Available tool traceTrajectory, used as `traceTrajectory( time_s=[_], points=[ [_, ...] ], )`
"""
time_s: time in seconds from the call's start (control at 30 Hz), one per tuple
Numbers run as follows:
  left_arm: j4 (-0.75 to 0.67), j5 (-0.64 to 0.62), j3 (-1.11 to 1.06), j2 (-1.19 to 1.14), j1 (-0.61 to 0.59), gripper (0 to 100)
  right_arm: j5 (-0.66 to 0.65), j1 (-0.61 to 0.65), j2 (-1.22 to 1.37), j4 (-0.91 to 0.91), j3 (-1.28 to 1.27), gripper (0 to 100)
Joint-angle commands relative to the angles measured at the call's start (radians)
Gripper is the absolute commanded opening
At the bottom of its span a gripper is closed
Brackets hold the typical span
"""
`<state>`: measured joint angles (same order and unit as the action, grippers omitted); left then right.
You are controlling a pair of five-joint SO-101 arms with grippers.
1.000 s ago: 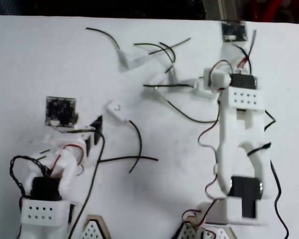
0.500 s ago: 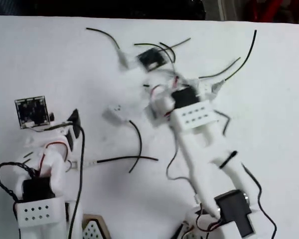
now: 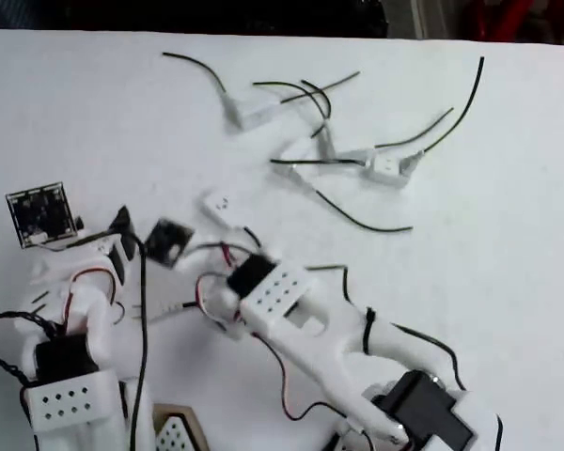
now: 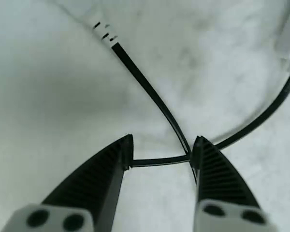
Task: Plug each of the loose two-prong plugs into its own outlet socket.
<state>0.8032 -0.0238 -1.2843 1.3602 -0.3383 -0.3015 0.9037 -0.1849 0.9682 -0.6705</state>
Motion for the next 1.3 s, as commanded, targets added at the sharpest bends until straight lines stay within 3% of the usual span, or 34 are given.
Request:
traceTrajectory(
  time_s=[0.0, 0.3, 0.47, 0.67, 0.77, 1.27],
  points=[
    [-0.017, -0.012, 0.038, 0.008, -0.012, 23, -0.017, 0.01, -0.035, -0.104, -0.04, 19.0],
    [-0.017, -0.012, 0.038, 0.008, -0.007, 23, -0.018, 0.007, 0.139, -0.219, -0.023, 18.8],
    [-0.017, -0.012, 0.037, 0.008, -0.005, 23, -0.018, 0.005, 0.271, -0.119, 0.092, 18.5],
    [-0.017, -0.012, 0.037, 0.008, -0.005, 23, -0.106, -0.025, 0.323, -0.116, 0.138, 2.4],
    [-0.017, -0.012, 0.037, 0.008, -0.005, 23, -0.123, -0.076, 0.317, -0.117, 0.141, 1.9],
    [-0.017, -0.012, 0.035, 0.008, -0.005, 23, -0.124, -0.34, -0.179, 0.128, 0.141, 1.7]
  ],
)
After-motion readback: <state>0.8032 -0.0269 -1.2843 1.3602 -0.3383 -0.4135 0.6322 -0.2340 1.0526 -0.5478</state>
